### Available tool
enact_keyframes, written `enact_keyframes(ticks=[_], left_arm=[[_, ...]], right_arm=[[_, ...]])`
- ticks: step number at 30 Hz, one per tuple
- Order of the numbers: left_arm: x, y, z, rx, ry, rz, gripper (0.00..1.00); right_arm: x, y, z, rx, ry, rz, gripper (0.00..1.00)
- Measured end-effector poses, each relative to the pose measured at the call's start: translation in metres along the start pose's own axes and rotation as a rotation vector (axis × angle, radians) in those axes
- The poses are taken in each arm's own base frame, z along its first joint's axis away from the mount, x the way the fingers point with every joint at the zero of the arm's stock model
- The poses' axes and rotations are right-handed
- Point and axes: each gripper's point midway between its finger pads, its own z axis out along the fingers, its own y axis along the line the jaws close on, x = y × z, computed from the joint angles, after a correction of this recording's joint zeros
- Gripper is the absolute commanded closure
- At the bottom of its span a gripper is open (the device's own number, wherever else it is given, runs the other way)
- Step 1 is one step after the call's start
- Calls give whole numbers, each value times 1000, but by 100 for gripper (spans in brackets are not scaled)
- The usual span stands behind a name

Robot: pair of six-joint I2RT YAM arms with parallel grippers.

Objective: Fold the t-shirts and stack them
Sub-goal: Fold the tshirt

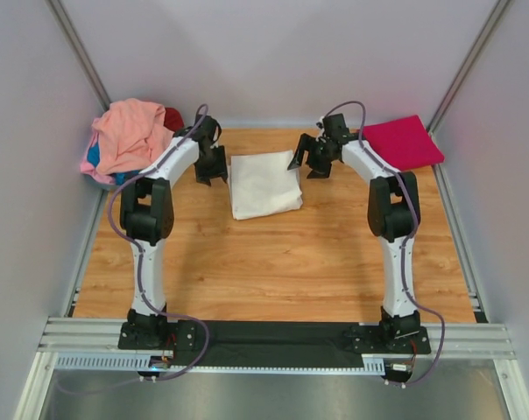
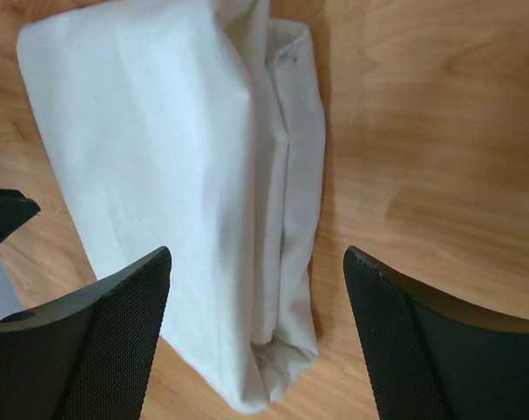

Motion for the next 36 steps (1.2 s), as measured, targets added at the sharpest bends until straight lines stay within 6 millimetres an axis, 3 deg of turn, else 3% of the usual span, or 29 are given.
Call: enact_keyframes(ticks=[6, 12, 16, 21, 26, 33, 36], left_arm=[[-3, -18, -38, 60, -106, 28, 45], [0, -41, -43, 103, -149, 73, 45], [7, -74, -47, 153, -157, 136, 46], [7, -129, -51, 272, -185, 208, 46], [7, -156, -35, 339, -169, 224, 47], [14, -167, 6, 407, -107, 189, 47], [18, -168, 24, 417, -87, 175, 50]], right_arm=[[23, 8, -29, -51, -32, -23, 21], [46, 8, -20, -159, -11, 1, 21], [51, 18, -16, -251, -3, 15, 20], [49, 35, -19, -381, -18, 15, 20], [58, 35, -19, -447, -1, 42, 20], [94, 21, -13, -508, 50, 108, 20], [108, 20, -20, -546, 60, 120, 21]])
